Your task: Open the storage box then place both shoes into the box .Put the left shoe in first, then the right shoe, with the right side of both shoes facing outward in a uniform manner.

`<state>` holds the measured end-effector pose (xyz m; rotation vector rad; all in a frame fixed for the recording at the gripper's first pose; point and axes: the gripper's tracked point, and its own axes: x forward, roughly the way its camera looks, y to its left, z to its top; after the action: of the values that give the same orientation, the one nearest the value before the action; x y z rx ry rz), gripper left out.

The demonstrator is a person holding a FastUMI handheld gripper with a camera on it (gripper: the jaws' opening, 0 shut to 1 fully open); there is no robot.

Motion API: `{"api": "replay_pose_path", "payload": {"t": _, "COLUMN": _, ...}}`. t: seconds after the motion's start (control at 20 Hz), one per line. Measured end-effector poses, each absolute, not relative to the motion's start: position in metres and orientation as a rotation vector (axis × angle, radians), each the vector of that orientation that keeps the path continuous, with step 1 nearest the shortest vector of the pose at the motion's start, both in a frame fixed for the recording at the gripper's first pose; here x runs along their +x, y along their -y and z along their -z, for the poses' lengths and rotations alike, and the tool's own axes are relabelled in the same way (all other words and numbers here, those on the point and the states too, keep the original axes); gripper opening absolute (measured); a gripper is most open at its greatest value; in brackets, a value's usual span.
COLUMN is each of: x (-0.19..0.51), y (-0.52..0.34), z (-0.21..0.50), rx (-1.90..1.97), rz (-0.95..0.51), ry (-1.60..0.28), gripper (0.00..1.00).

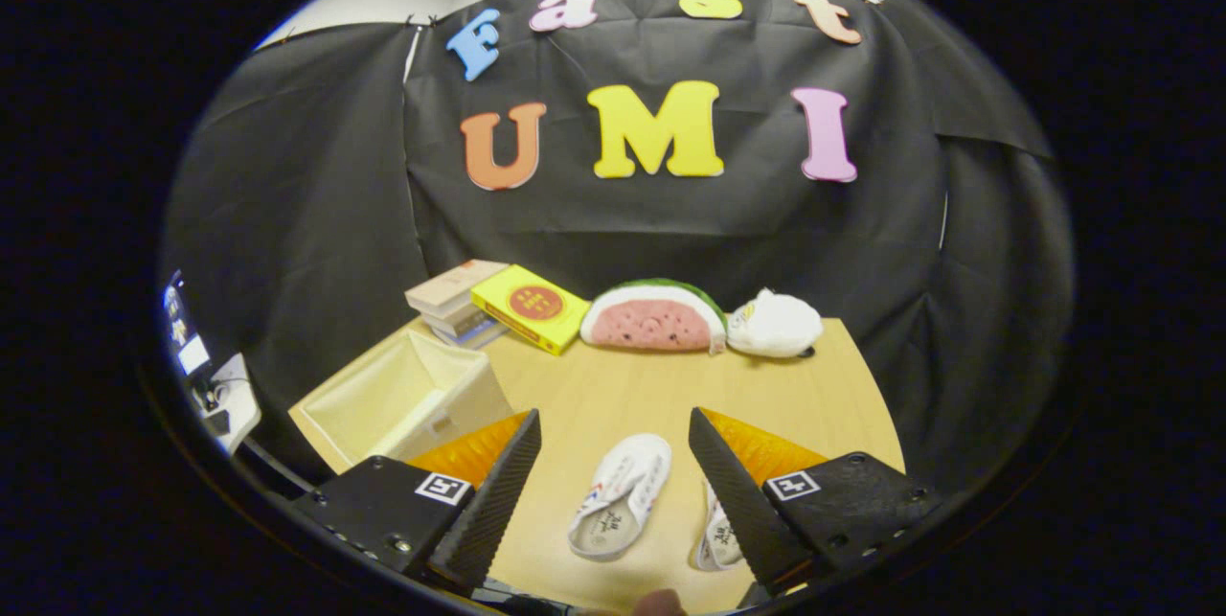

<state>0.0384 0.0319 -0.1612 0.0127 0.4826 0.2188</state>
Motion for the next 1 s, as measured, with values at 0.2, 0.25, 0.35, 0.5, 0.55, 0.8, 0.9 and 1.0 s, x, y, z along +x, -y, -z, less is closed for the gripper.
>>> {"api": "replay_pose_path", "payload": {"t": 0.2, "x": 0.033, "y": -0.018, "z": 0.220, "rx": -0.004, "rz": -0.185, "ry": -0.599, "gripper": 0.96}}
{"api": "replay_pose_path", "payload": {"t": 0.25, "x": 0.030, "y": -0.017, "z": 0.235, "rx": -0.001, "rz": -0.185, "ry": -0.634, "gripper": 0.96}}
{"api": "replay_pose_path", "payload": {"t": 0.35, "x": 0.027, "y": -0.016, "z": 0.260, "rx": -0.001, "rz": -0.180, "ry": -0.690, "gripper": 0.96}}
{"api": "replay_pose_path", "payload": {"t": 0.5, "x": 0.031, "y": -0.020, "z": 0.290, "rx": -0.011, "rz": -0.182, "ry": -0.752, "gripper": 0.96}}
{"api": "replay_pose_path", "payload": {"t": 0.55, "x": 0.034, "y": -0.024, "z": 0.299, "rx": -0.008, "rz": -0.185, "ry": -0.772, "gripper": 0.96}}
{"api": "replay_pose_path", "payload": {"t": 0.8, "x": 0.051, "y": -0.029, "z": 0.347, "rx": 0.000, "rz": -0.170, "ry": -0.868, "gripper": 0.94}}
{"api": "replay_pose_path", "payload": {"t": 0.9, "x": 0.052, "y": -0.028, "z": 0.364, "rx": 0.057, "rz": -0.146, "ry": -0.927, "gripper": 0.85}}
{"api": "replay_pose_path", "payload": {"t": 1.0, "x": 0.054, "y": -0.029, "z": 0.375, "rx": 0.106, "rz": -0.133, "ry": -0.966, "gripper": 0.72}}
